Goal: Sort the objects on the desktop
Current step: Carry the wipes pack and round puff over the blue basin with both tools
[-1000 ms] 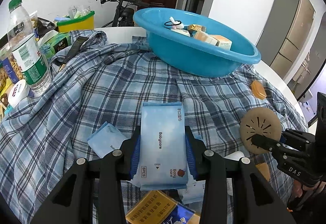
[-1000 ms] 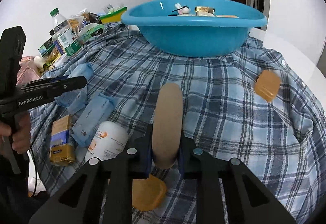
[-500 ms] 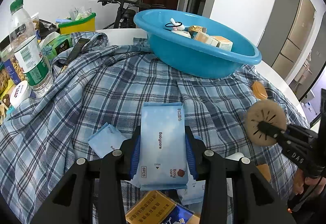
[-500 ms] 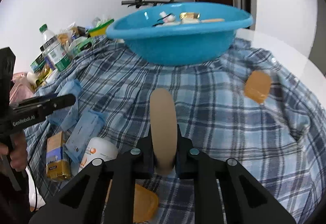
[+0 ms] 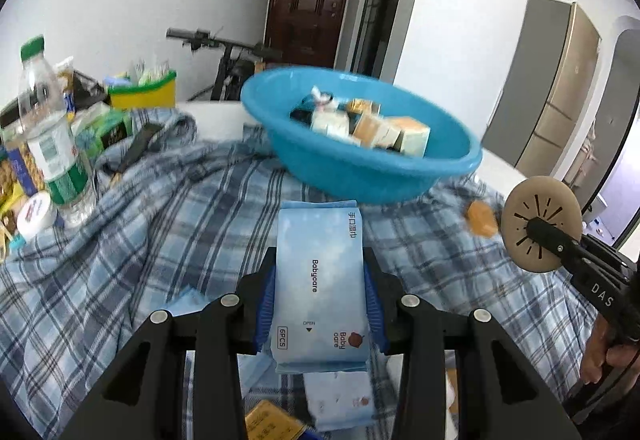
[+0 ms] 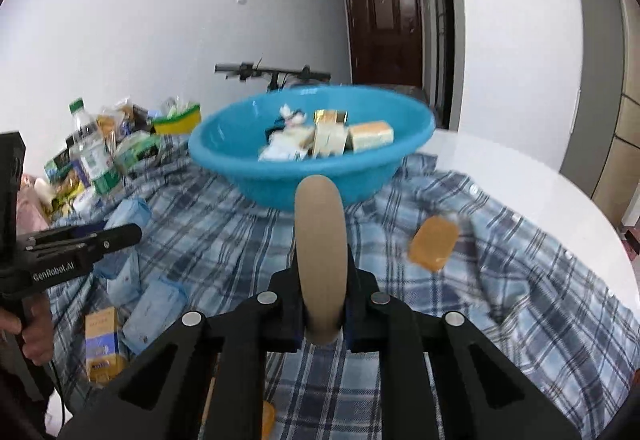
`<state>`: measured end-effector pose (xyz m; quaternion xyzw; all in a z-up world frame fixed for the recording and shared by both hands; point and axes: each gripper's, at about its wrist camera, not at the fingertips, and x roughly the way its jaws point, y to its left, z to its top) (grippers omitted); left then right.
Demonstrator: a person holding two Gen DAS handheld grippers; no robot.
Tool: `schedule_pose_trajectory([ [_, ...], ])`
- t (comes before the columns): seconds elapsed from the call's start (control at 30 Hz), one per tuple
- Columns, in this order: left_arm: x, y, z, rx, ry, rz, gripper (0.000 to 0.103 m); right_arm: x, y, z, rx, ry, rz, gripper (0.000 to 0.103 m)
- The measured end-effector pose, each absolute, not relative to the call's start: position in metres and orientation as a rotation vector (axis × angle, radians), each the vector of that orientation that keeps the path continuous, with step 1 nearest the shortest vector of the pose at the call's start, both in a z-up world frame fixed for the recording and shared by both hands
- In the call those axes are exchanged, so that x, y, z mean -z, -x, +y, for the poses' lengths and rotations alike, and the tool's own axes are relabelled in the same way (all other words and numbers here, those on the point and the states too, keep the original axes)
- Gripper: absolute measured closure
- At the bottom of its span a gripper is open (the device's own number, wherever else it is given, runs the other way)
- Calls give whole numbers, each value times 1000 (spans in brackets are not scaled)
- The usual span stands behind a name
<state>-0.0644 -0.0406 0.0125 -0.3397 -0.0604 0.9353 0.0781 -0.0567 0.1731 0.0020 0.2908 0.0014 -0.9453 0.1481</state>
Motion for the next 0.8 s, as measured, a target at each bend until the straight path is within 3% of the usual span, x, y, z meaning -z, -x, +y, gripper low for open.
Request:
schedule_pose_trajectory([
  [0.8, -120, 57, -20, -2963, 514, -120, 62, -106, 36, 178, 2831, -390, 24, 89],
])
